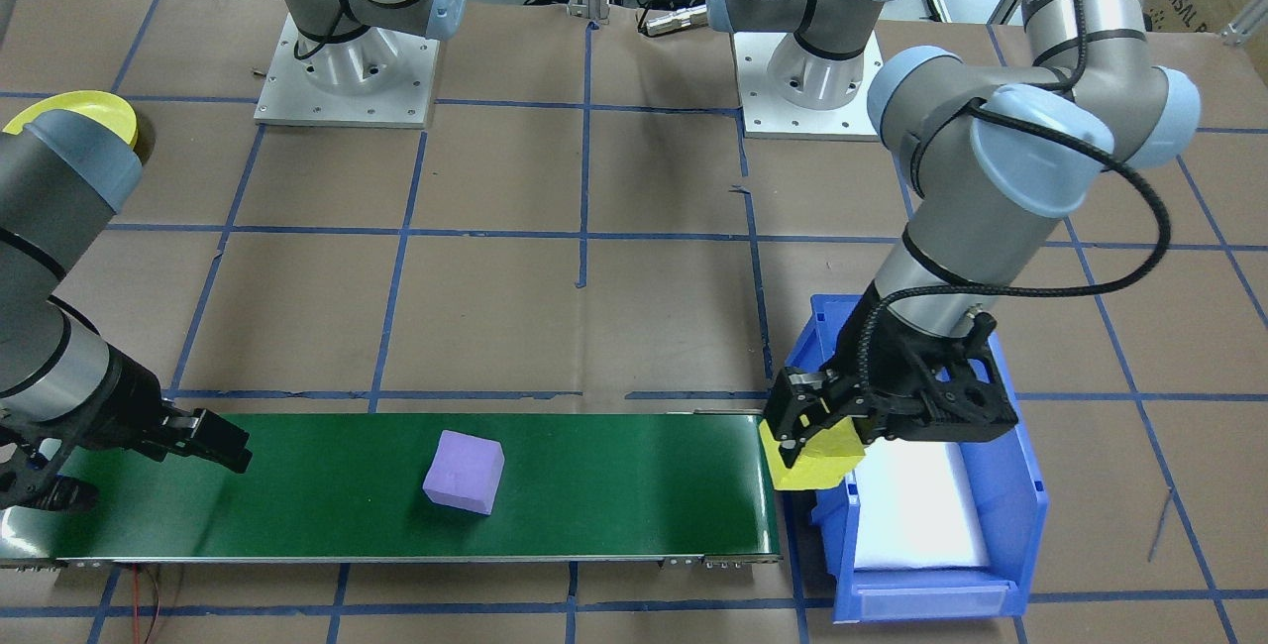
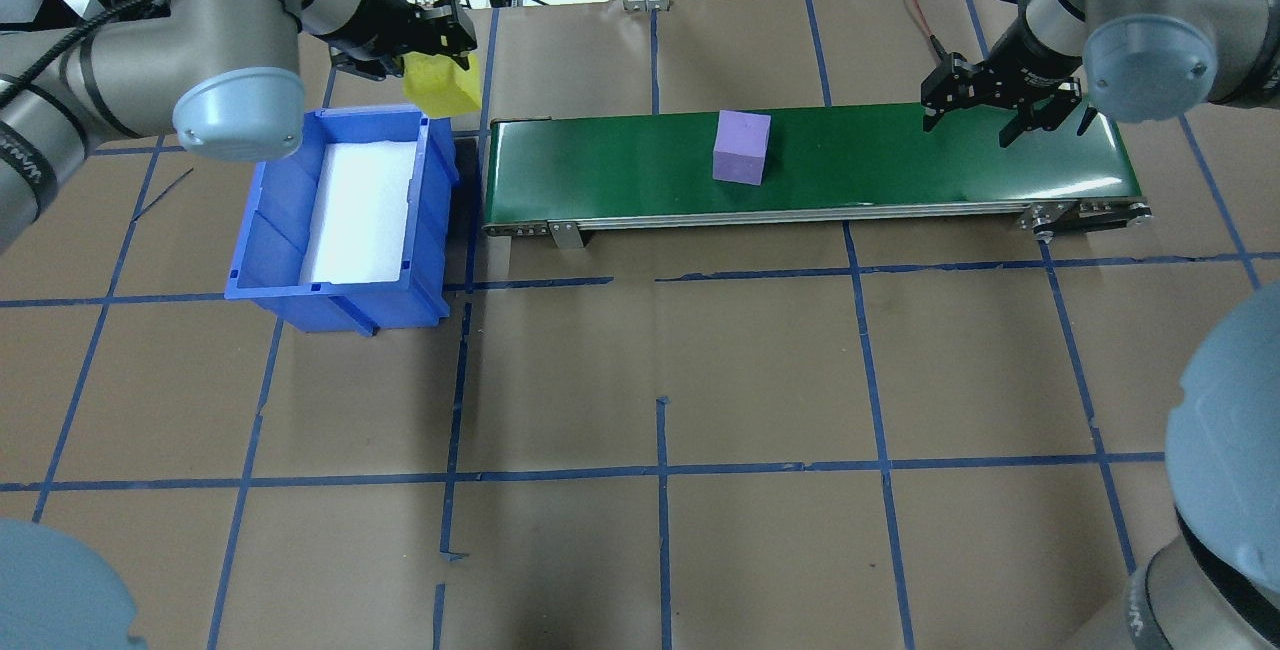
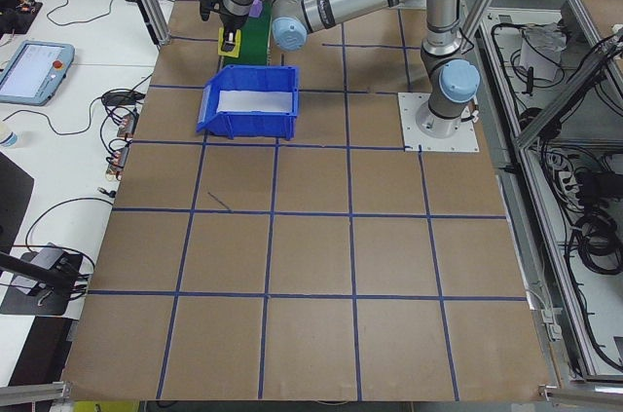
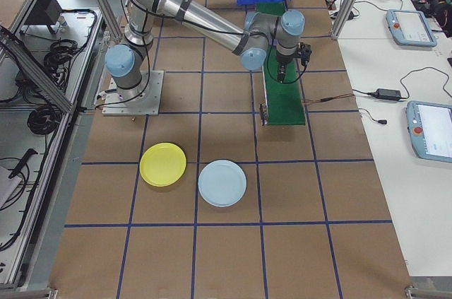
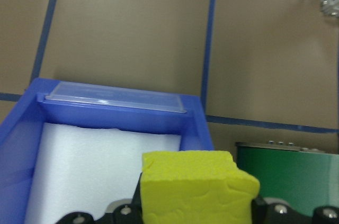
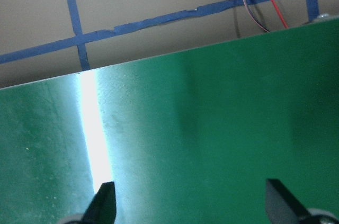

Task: Move block left to right into plate

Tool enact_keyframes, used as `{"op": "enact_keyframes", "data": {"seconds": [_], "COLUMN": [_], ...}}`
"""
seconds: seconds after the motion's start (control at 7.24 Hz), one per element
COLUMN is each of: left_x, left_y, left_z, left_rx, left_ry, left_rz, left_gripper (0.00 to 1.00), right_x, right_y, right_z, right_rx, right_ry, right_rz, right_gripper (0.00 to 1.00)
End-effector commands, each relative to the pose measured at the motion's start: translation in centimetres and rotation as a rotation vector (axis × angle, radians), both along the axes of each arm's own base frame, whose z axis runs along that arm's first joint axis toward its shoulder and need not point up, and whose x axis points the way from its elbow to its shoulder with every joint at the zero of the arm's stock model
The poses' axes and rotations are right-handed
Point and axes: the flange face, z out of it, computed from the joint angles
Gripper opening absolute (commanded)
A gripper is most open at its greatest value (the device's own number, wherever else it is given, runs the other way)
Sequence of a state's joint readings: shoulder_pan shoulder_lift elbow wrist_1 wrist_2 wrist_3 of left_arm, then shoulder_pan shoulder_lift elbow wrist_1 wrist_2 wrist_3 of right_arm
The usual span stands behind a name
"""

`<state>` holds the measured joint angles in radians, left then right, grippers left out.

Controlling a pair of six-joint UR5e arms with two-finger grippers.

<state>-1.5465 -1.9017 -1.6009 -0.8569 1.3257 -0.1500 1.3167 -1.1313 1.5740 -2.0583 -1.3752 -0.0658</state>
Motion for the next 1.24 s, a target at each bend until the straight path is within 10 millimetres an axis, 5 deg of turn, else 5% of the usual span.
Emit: {"op": "enact_keyframes", "data": {"seconds": [0.0,0.41,0.55,0.69,0.83,1.11], "left_x": [-2.7,-2.9,-3.0,-3.0,-2.9,-1.8], "left_y": [0.7,-0.5,-0.7,-0.7,-0.5,2.5], "left_z": [-3.5,-8.6,-9.6,-9.6,-8.4,-2.5], "left_rx": [0.044,0.067,0.083,0.083,0.066,0.148], "left_ry": [0.008,0.008,0.007,0.008,0.003,-0.103], "left_rz": [-0.007,-0.010,-0.012,-0.009,-0.012,0.018], "left_gripper": [0.33,0.40,0.87,0.99,1.00,1.00], "right_x": [0.2,0.3,0.6,1.0,1.1,1.2], "right_y": [-0.2,-0.1,-0.1,-0.2,-0.2,-0.3], "right_z": [-0.3,-0.3,-0.4,-0.3,-0.2,-0.1], "right_rx": [-0.022,-0.016,-0.019,-0.028,-0.029,-0.033], "right_ry": [-0.038,-0.043,-0.078,-0.114,-0.116,-0.134], "right_rz": [-0.006,-0.034,-0.041,-0.038,-0.038,-0.042], "right_gripper": [1.00,1.00,1.00,1.00,1.00,1.00]}}
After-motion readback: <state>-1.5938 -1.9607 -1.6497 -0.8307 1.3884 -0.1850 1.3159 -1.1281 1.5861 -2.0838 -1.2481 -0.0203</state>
